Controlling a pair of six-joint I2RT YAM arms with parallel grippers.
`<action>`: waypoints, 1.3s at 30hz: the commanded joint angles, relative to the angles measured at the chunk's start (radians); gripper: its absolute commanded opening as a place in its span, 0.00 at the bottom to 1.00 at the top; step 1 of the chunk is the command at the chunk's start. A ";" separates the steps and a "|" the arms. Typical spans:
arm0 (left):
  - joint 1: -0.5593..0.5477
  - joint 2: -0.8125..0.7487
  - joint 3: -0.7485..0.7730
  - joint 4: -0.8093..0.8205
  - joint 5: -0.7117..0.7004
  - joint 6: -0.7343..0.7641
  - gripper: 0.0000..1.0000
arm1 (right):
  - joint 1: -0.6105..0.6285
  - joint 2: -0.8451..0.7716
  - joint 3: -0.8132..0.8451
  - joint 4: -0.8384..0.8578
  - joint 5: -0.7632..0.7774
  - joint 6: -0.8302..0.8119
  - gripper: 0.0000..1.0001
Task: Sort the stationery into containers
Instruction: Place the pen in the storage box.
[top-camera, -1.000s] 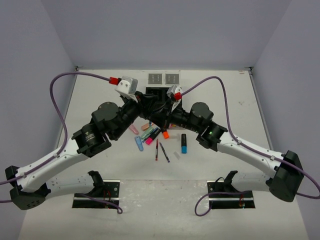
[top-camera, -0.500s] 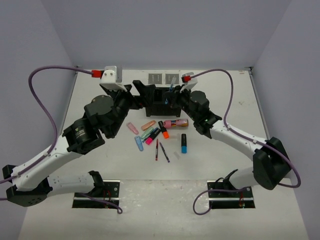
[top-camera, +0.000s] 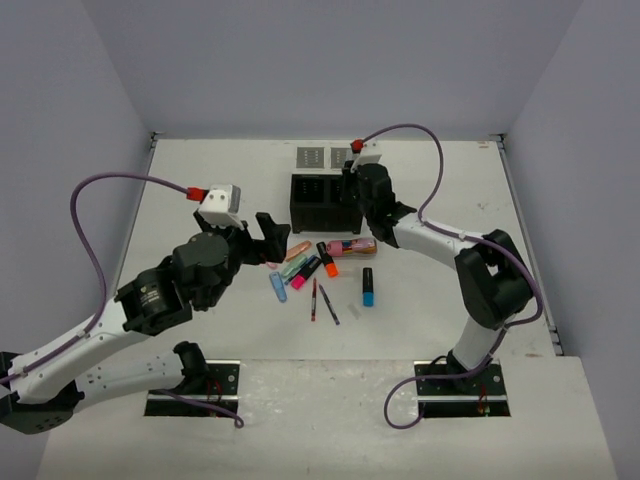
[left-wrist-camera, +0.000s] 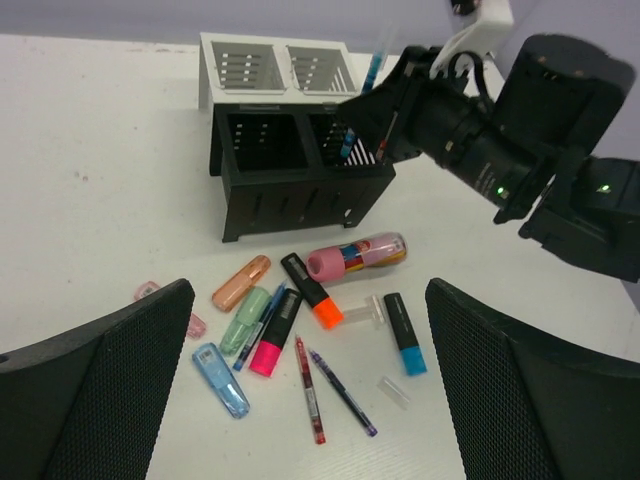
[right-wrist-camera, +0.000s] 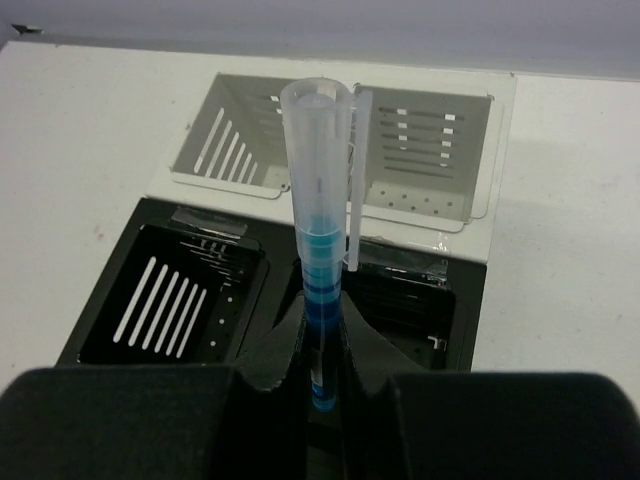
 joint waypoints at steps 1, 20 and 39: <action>-0.001 -0.071 -0.037 -0.052 -0.031 -0.029 1.00 | -0.001 0.018 0.031 0.042 0.036 -0.022 0.12; -0.001 -0.135 -0.109 -0.235 -0.111 -0.158 1.00 | -0.001 -0.417 -0.095 -0.105 0.053 -0.002 0.56; -0.002 0.010 -0.075 -0.324 -0.076 -0.185 1.00 | 0.071 -0.689 -0.255 -0.989 -0.227 0.145 0.41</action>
